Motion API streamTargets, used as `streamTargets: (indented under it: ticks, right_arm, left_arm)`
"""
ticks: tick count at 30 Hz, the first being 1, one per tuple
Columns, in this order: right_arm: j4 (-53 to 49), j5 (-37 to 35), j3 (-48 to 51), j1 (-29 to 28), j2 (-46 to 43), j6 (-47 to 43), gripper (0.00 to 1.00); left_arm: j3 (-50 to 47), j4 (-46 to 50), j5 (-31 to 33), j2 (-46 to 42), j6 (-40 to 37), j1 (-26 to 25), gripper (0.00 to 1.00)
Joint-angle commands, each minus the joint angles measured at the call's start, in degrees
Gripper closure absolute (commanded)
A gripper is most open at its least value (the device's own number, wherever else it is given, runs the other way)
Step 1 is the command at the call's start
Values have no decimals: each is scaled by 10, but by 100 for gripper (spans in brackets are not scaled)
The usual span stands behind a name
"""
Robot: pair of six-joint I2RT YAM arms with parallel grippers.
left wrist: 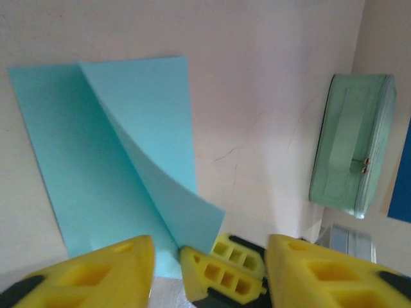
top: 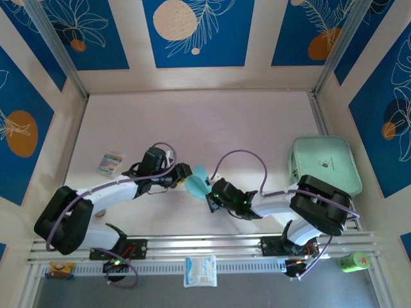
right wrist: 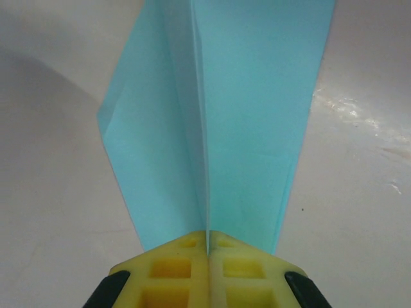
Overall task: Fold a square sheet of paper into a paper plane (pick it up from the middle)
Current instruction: Fourth fold the wing at the center of the table.
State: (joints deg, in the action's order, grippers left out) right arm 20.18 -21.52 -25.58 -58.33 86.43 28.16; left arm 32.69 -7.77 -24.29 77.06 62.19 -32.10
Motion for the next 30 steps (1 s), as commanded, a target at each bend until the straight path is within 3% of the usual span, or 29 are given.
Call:
streamTargets:
  ticks: [1,5,12,30]
  right_arm:
    - [4,112,14,33,13,66,96]
    - [17,176,16,66,25,106,96]
    - [36,252,9,100,55,157,97]
    - [70,248,36,110,49,202,96]
  left_arm:
    - [12,6,-2,4,-12,2,63]
    - [16,-6,-17,25,-12,0,75]
    - [32,-31,-36,77,-8,-19,84]
    - [17,-39,-12,174,8,-36,97]
